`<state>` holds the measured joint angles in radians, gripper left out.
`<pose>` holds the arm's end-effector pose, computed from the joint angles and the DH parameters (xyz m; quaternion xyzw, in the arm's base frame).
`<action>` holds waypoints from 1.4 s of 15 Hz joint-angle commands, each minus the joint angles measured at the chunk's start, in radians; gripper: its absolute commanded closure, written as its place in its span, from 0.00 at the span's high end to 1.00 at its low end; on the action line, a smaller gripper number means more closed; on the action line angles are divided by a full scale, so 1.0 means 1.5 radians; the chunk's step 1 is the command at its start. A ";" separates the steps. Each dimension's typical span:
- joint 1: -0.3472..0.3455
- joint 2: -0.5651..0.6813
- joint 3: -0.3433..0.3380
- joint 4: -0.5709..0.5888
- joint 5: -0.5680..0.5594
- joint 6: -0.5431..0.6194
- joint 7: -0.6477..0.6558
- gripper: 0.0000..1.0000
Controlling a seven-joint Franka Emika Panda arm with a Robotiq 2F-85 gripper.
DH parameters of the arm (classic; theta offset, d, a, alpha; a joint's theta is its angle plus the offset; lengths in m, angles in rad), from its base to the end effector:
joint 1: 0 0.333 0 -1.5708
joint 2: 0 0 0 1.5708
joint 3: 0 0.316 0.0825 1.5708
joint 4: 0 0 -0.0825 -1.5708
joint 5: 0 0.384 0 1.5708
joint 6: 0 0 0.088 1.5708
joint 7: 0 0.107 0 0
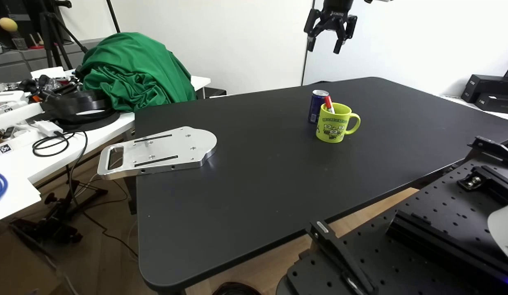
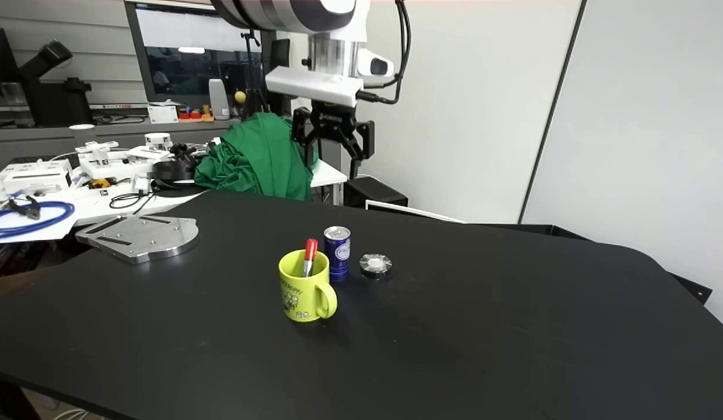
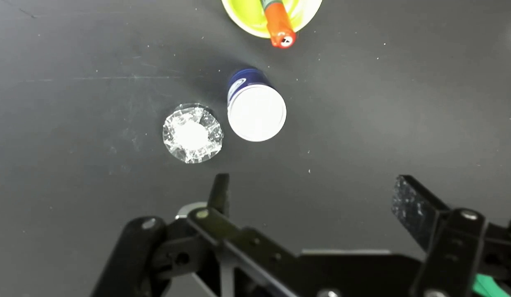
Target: Pick the marker from the cup and put it on the table
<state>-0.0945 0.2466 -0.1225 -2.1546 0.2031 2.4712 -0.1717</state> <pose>0.5590 -0.1229 0.2919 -0.9933 0.0973 -0.0459 0.0430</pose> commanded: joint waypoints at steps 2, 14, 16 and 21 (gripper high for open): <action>-0.016 0.069 0.018 0.035 0.025 -0.007 0.070 1.00; -0.039 0.143 0.033 0.037 0.101 -0.071 0.152 1.00; -0.039 0.144 0.031 0.037 0.101 -0.082 0.164 1.00; -0.038 0.145 0.028 0.038 0.104 -0.096 0.179 1.00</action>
<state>-0.1409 0.4506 -0.0862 -2.1299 0.3519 2.3614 0.0514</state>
